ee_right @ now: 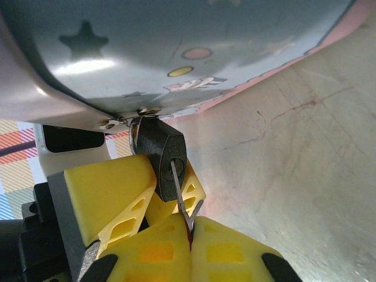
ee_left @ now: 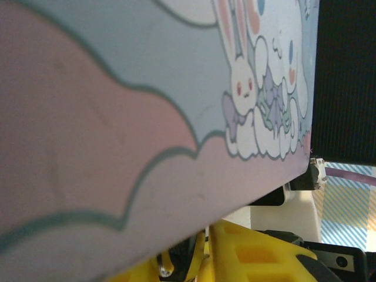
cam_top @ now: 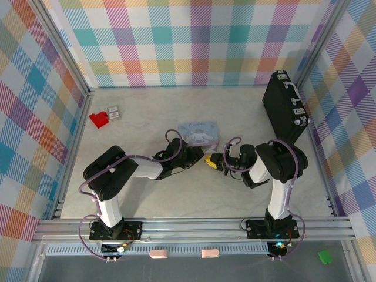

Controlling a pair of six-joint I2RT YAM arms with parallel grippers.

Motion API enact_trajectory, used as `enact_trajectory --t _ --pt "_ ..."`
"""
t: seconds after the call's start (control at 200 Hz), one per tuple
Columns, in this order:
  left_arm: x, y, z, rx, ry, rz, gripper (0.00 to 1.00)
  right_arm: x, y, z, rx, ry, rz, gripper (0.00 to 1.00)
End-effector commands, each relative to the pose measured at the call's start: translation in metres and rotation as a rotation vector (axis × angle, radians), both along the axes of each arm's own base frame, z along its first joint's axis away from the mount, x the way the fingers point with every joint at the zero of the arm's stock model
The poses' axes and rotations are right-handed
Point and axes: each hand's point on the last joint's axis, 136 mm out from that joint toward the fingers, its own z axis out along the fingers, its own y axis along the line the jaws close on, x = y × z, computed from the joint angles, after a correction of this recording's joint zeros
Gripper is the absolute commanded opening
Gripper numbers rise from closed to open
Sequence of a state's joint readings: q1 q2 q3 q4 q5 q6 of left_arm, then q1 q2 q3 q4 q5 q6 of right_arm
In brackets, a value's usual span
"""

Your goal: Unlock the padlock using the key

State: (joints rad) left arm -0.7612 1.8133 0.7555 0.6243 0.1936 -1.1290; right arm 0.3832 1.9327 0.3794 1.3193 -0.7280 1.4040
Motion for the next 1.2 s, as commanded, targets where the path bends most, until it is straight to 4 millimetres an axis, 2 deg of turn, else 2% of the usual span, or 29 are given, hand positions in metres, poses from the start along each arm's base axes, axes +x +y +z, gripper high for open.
enact_trajectory --t 0.0,0.435,0.735,1.195 --pt "-0.036 -0.03 0.015 -0.094 -0.007 -0.176 0.25 -0.005 0.012 0.016 0.024 -0.111 0.045 0.0" --pt "-0.027 -0.008 0.001 -0.057 -0.011 -0.094 0.32 -0.017 0.009 0.004 0.004 -0.084 0.055 0.0" --pt "-0.022 0.006 -0.01 -0.038 0.0 -0.03 0.34 -0.025 0.012 0.003 0.0 -0.069 0.067 0.0" --pt "-0.019 0.022 -0.018 -0.027 0.001 0.019 0.35 -0.042 0.004 -0.015 -0.041 -0.015 0.068 0.0"
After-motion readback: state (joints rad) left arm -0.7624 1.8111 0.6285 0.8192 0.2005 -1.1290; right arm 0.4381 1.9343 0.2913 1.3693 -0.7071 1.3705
